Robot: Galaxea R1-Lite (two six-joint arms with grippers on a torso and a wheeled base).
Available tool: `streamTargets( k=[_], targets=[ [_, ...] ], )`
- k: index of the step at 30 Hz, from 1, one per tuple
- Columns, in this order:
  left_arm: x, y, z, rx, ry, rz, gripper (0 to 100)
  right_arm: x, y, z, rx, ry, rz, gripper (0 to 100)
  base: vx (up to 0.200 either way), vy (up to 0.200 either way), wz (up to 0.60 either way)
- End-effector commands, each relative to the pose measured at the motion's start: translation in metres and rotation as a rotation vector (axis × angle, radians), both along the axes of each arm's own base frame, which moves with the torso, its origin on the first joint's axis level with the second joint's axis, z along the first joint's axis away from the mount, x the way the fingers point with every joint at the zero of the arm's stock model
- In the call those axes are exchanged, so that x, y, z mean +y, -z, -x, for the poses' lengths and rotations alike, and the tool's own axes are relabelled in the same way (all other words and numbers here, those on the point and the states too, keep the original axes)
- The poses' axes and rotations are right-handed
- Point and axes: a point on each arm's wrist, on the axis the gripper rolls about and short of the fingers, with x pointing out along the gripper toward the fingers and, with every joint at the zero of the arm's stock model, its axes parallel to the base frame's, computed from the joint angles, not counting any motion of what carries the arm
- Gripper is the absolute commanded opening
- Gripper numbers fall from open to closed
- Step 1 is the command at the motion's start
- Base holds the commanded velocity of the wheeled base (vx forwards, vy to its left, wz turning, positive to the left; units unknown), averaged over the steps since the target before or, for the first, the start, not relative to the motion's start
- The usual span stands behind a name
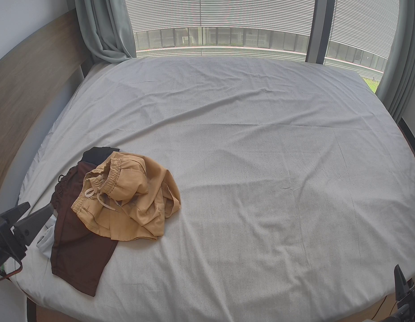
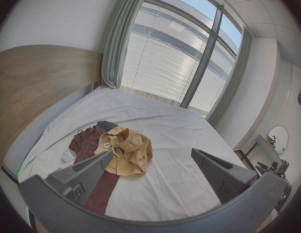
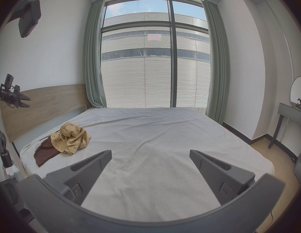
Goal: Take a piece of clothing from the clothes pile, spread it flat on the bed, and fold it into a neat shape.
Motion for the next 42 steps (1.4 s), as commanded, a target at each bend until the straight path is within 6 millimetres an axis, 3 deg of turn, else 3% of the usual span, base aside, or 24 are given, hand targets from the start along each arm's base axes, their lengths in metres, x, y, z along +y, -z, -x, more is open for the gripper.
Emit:
streamTargets(
  k=[1, 13, 17, 24, 35, 42],
  targets=[
    [-0.003, -0.001, -0.025, 0.067, 0.014, 0.005, 100, 0.0, 0.005, 0.0, 0.0, 0.0, 0.0, 100, 0.0, 0.0, 0.0],
    [0.005, 0.005, -0.07, 0.155, 0.055, 0.045, 100, 0.0, 0.005, 0.0, 0.0, 0.0, 0.002, 100, 0.0, 0.0, 0.0],
    [0.006, 0.008, -0.094, 0.171, 0.081, 0.055, 100, 0.0, 0.005, 0.0, 0.0, 0.0, 0.002, 100, 0.0, 0.0, 0.0],
    [0.005, 0.012, -0.113, 0.189, 0.15, 0.076, 100, 0.0, 0.005, 0.0, 0.0, 0.0, 0.002, 100, 0.0, 0.0, 0.0],
    [0.012, 0.027, -0.149, 0.181, 0.159, 0.093, 100, 0.0, 0.005, 0.0, 0.0, 0.0, 0.0, 100, 0.0, 0.0, 0.0],
    [0.03, 0.045, -0.175, 0.182, 0.231, 0.152, 100, 0.0, 0.005, 0.0, -0.002, 0.0, 0.002, 100, 0.0, 0.0, 0.0]
  ],
)
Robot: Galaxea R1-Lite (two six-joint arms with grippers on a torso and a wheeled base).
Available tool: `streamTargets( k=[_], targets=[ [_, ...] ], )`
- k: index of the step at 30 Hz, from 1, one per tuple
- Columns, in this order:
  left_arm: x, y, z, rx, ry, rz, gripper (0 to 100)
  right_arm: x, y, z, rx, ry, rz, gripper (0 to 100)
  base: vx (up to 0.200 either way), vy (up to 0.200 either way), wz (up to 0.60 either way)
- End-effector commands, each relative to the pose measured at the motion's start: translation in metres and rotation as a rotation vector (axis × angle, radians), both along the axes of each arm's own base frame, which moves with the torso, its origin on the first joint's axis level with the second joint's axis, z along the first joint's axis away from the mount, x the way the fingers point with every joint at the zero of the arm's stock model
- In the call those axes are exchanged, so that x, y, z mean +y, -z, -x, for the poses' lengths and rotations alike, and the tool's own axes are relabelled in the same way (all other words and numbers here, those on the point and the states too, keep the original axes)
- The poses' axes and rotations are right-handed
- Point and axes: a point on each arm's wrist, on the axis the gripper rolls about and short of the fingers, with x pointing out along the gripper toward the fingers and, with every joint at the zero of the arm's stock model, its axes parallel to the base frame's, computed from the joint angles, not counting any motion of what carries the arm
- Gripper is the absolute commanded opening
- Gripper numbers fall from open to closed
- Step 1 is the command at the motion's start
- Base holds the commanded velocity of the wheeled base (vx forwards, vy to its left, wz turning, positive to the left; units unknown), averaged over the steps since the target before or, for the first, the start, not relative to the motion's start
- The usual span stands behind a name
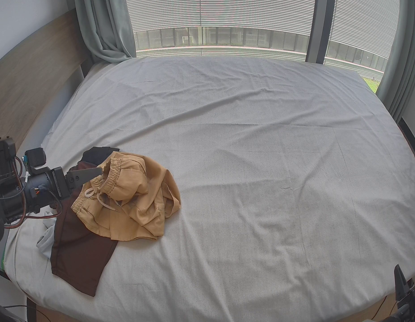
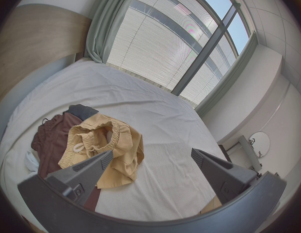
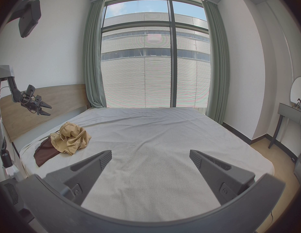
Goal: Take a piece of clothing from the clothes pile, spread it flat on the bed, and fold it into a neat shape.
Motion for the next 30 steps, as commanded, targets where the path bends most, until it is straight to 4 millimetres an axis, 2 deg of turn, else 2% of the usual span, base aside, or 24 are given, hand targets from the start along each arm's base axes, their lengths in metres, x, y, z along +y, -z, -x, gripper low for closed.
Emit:
streamTargets(
  k=[1, 8, 30],
  targets=[
    [0.015, 0.018, -0.021, 0.036, -0.008, 0.033, 100, 0.0, 0.005, 0.0, 0.0, 0.0, 0.001, 100, 0.0, 0.0, 0.0],
    [0.019, 0.032, -0.038, 0.062, -0.01, 0.04, 100, 0.0, 0.005, 0.0, 0.0, 0.0, 0.001, 100, 0.0, 0.0, 0.0],
    [0.023, 0.048, -0.094, 0.073, -0.01, 0.037, 100, 0.0, 0.005, 0.0, 0.0, 0.0, 0.004, 100, 0.0, 0.0, 0.0]
  ],
)
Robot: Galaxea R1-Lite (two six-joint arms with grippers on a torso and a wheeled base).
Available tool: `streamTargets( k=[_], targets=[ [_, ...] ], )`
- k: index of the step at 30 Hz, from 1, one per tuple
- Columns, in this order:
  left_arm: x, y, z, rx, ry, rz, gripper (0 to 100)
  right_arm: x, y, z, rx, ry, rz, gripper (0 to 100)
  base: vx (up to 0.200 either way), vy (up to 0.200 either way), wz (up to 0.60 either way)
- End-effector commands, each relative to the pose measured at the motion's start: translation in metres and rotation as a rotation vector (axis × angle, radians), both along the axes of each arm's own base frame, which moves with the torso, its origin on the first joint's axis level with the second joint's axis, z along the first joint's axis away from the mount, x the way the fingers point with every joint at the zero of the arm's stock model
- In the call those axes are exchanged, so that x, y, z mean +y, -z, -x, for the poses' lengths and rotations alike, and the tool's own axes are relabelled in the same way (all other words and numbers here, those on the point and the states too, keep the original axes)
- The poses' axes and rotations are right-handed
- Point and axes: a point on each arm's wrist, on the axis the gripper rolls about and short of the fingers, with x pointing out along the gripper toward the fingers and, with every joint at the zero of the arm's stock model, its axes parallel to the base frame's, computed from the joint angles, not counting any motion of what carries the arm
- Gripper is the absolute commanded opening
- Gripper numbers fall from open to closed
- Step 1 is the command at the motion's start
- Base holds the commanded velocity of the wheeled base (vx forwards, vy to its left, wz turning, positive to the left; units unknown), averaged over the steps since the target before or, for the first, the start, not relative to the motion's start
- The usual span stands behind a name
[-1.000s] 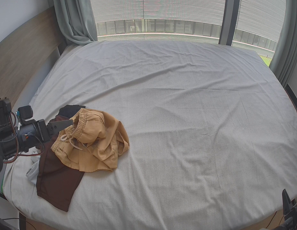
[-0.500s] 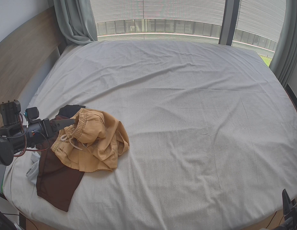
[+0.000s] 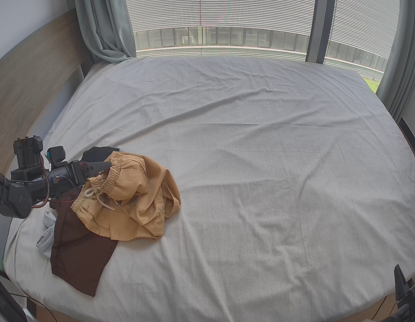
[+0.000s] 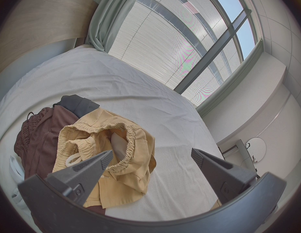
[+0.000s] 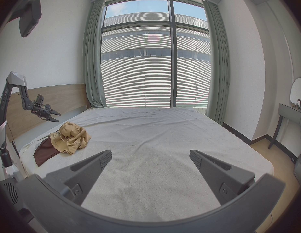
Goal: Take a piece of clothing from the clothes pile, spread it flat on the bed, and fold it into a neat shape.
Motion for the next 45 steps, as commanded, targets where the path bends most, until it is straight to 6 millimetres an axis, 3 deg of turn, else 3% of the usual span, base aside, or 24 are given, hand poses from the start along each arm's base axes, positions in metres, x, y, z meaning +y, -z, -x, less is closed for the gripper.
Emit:
streamTargets(
  k=[1, 21, 30, 45],
  targets=[
    [-0.001, 0.007, -0.013, 0.009, 0.008, 0.0, 100, 0.0, 0.005, 0.0, 0.0, 0.0, 0.0, 100, 0.0, 0.0, 0.0],
    [-0.021, 0.034, -0.057, 0.019, 0.029, -0.02, 100, 0.0, 0.005, 0.0, -0.002, 0.0, -0.001, 100, 0.0, 0.0, 0.0],
    [-0.035, 0.035, -0.067, 0.004, 0.048, -0.027, 100, 0.0, 0.005, 0.0, 0.0, 0.0, -0.003, 100, 0.0, 0.0, 0.0],
    [-0.036, 0.04, -0.076, -0.012, 0.041, -0.032, 100, 0.0, 0.005, 0.0, 0.0, 0.0, -0.003, 100, 0.0, 0.0, 0.0]
  ],
)
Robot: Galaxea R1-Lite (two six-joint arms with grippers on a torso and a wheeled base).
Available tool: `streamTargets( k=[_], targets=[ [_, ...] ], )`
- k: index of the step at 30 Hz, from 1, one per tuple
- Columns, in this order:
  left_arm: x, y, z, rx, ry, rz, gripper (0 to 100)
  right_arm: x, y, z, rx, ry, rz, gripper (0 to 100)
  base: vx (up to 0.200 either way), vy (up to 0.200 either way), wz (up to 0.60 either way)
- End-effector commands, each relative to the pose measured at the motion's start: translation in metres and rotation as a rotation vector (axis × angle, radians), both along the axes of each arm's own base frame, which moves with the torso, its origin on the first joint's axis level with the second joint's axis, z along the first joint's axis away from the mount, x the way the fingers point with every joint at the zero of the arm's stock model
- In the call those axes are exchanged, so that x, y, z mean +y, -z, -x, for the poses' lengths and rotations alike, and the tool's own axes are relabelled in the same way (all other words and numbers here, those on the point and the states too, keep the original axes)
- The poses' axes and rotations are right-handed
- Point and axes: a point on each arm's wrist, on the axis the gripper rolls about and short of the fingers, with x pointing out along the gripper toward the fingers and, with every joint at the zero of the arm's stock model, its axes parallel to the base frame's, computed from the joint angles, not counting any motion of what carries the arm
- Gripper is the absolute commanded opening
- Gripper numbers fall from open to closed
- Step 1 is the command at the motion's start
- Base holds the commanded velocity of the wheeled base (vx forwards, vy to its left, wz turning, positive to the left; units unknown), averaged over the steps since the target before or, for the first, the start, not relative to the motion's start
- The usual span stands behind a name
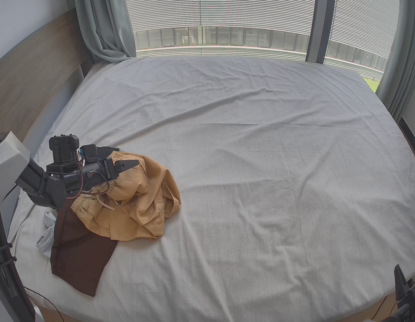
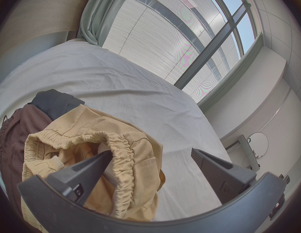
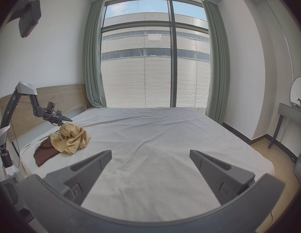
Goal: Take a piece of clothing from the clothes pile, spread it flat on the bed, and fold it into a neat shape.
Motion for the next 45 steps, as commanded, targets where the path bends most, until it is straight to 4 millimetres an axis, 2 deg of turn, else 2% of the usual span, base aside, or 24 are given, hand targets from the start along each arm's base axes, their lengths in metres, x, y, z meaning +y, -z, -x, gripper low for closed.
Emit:
streamTargets(
  k=[1, 2, 3, 12, 17, 20, 24, 25, 27, 28, 29, 31, 37, 45],
  targets=[
    [0.0, 0.002, -0.003, -0.009, -0.002, 0.0, 100, 0.0, 0.005, 0.0, 0.0, 0.0, 0.0, 100, 0.0, 0.0, 0.0],
    [0.0, 0.003, -0.003, -0.007, -0.002, 0.0, 100, 0.0, 0.005, 0.0, 0.0, 0.0, 0.0, 100, 0.0, 0.0, 0.0],
    [0.0, 0.003, -0.003, -0.009, -0.002, 0.0, 0, 0.0, 0.005, 0.0, 0.0, 0.0, 0.0, 100, 0.0, 0.0, 0.0],
    [0.0, 0.01, -0.005, 0.011, 0.001, 0.002, 0, 0.0, 0.005, 0.0, 0.0, 0.0, -0.002, 100, 0.0, 0.0, 0.0],
    [-0.001, 0.008, -0.002, 0.019, 0.004, 0.022, 0, 0.0, 0.005, 0.0, 0.0, 0.0, -0.002, 100, 0.0, 0.0, 0.0],
    [-0.003, -0.016, 0.012, 0.021, -0.008, 0.098, 0, 0.0, 0.005, 0.0, 0.0, 0.0, -0.002, 100, 0.0, 0.0, 0.0],
    [-0.003, -0.035, 0.036, 0.008, 0.015, 0.149, 0, 0.0, 0.005, 0.0, 0.0, 0.0, -0.002, 100, 0.0, 0.0, 0.0],
    [-0.003, -0.038, 0.042, 0.005, 0.016, 0.156, 0, 0.0, 0.005, 0.0, 0.0, 0.0, -0.002, 100, 0.0, 0.0, 0.0],
    [-0.003, -0.039, 0.043, 0.001, 0.016, 0.158, 0, 0.0, 0.005, 0.0, 0.0, 0.0, -0.002, 100, 0.0, 0.0, 0.0],
    [-0.003, -0.043, 0.059, -0.01, 0.017, 0.172, 0, 0.0, 0.005, 0.0, 0.0, 0.0, -0.002, 100, 0.0, 0.0, 0.0],
    [-0.003, -0.044, 0.067, -0.011, 0.017, 0.178, 0, 0.0, 0.005, 0.0, 0.0, 0.0, -0.002, 100, 0.0, 0.0, 0.0],
    [-0.003, -0.043, 0.074, -0.013, 0.013, 0.189, 0, 0.0, 0.005, 0.0, 0.0, 0.0, -0.002, 100, 0.0, 0.0, 0.0],
    [-0.002, -0.041, 0.082, -0.007, -0.011, 0.262, 0, 0.0, 0.005, 0.0, 0.0, 0.0, -0.002, 100, 0.0, 0.0, 0.0],
    [0.003, -0.046, 0.083, -0.028, -0.031, 0.319, 0, 0.0, 0.005, 0.0, 0.0, 0.0, -0.002, 100, 0.0, 0.0, 0.0]
  ],
)
